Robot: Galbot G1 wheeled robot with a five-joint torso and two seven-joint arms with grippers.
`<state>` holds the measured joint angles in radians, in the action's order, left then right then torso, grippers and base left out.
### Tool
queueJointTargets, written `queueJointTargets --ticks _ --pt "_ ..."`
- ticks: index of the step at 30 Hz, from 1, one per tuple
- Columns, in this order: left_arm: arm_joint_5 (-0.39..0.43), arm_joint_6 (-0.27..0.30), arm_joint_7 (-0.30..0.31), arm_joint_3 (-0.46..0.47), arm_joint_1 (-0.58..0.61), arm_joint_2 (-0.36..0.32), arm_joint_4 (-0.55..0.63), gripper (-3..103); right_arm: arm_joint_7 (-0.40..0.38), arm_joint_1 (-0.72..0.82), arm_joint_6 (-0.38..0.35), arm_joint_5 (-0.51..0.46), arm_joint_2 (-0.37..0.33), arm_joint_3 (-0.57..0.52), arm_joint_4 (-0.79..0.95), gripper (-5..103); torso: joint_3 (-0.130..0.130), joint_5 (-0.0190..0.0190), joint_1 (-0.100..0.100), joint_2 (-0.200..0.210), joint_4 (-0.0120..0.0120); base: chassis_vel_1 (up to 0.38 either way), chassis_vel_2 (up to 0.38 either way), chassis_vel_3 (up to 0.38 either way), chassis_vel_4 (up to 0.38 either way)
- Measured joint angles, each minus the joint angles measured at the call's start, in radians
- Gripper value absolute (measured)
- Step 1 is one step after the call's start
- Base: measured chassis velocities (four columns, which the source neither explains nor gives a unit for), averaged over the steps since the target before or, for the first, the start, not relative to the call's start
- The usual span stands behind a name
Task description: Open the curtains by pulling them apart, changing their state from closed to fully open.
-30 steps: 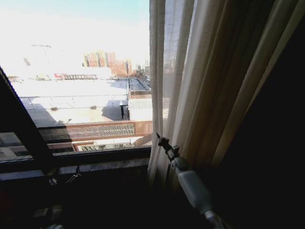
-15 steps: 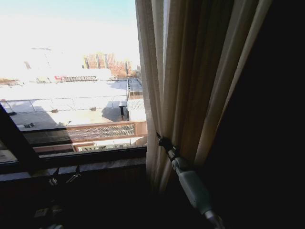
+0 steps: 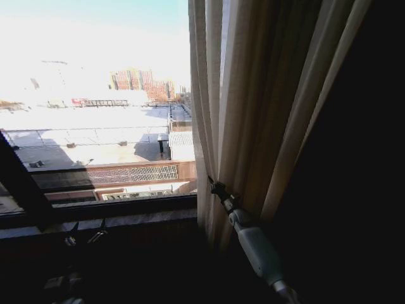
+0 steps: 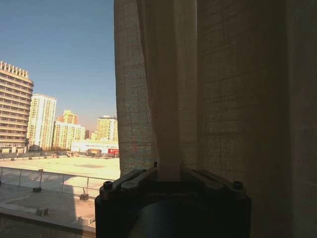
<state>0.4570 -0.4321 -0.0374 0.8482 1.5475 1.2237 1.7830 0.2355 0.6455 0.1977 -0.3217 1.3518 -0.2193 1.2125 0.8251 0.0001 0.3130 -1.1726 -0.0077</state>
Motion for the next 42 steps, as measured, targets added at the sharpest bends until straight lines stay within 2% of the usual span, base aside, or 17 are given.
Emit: queueJointTargets --ticks 12,17,25,29,33,38,39,42 --pt "0.000 0.000 0.000 0.000 0.000 0.000 0.000 100 0.005 -0.003 0.016 0.006 0.003 -0.003 -0.006 0 0.000 -0.0003 0.000 0.000 0.0001 -0.163 -0.157 0.157 0.159" --pt "0.000 0.000 -0.001 -0.001 0.000 0.000 0.000 100 0.004 -0.014 0.020 0.050 0.001 -0.003 -0.018 0 0.000 0.0007 0.000 0.000 -0.0007 -0.130 -0.172 0.161 0.181" --pt "0.000 0.000 0.000 -0.001 0.000 0.000 0.000 100 0.002 -0.045 0.022 0.109 -0.006 0.020 -0.069 0 0.000 -0.0007 0.000 0.000 0.0008 -0.005 -0.001 0.015 0.000" --pt "0.000 0.000 0.000 0.000 0.000 0.000 0.000 100 -0.010 -0.073 0.023 0.116 -0.009 0.031 -0.115 0 0.000 -0.0004 0.000 0.000 0.0004 0.012 0.020 -0.006 -0.015" --pt "0.000 0.000 0.000 0.000 0.000 0.000 0.000 100 -0.042 -0.111 0.015 0.105 -0.014 0.034 -0.168 0 0.000 0.0004 0.000 0.000 -0.0002 0.000 0.000 0.000 0.000" --pt "0.000 0.000 0.000 0.000 0.000 0.000 0.000 100 -0.134 -0.152 -0.030 0.091 -0.035 0.014 -0.204 0 0.000 0.0001 0.000 0.000 0.0000 0.000 0.000 0.000 0.000" --pt "0.000 0.000 0.000 0.000 0.000 0.000 0.000 100 -0.171 -0.156 -0.051 0.088 -0.048 0.002 -0.201 0 0.000 -0.0002 0.000 0.000 0.0002 0.000 0.000 0.000 0.000" --pt "0.000 0.000 0.000 0.000 0.000 0.000 0.000 100 -0.204 -0.156 -0.071 0.088 -0.066 -0.023 -0.196 0 0.000 -0.0001 0.000 0.000 0.0002 0.000 0.000 0.000 0.000"
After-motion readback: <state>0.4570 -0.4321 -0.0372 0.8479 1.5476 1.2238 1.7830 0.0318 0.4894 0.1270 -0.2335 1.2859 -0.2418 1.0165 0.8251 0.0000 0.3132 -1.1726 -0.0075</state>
